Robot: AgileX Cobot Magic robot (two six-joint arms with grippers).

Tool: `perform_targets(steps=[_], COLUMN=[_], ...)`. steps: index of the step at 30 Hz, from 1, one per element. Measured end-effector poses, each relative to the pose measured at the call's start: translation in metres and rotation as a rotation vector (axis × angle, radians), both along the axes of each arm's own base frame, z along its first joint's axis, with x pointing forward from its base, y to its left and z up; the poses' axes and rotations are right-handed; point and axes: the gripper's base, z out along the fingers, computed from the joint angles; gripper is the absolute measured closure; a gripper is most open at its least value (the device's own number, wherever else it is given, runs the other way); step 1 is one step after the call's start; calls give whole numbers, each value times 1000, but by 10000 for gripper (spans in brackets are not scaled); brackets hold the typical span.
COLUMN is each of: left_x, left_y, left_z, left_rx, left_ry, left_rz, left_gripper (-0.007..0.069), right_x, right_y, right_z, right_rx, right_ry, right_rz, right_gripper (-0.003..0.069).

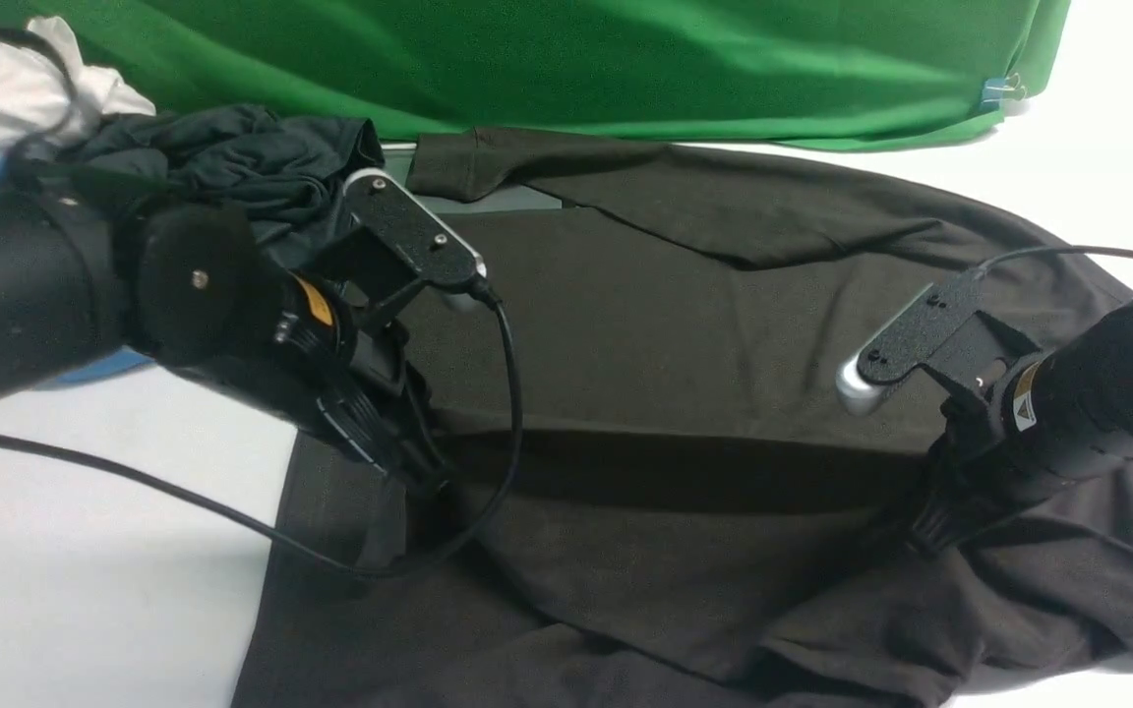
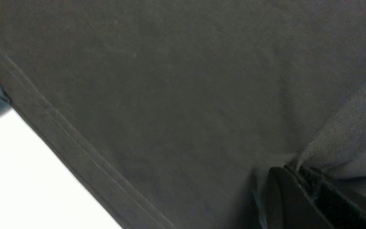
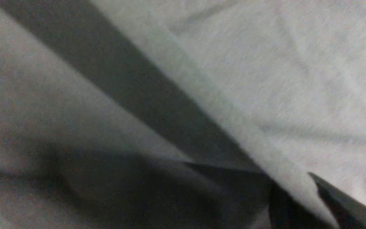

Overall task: Fold a long-sleeved shirt on a white desktop.
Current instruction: 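Fold the left side of the black T-shirt inward over its body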

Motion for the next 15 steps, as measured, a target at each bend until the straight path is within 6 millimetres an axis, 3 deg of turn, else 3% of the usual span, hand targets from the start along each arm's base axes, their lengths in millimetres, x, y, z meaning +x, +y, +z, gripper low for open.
perform_targets(steps=[6,10,13,15], left_x=[15,27,34,38], left_y=[-3,-2,-4,-5], left_z=[-11,-20,-22,-22], left_rx=[29,107,137,144], left_ry=[-85,-158,-237,-284], left_rz=[-25,-92,-140,-159], left_gripper=[496,382,342,330], right_x=[6,14,21,24], right_y=[3,3,-1,-5], right_z=[2,-5,-9,-10], right_rx=[31,-7,-11,-4], right_ry=[-69,-113,-142,-150], right_rz=[14,66,45,14], right_gripper=[552,382,302,288])
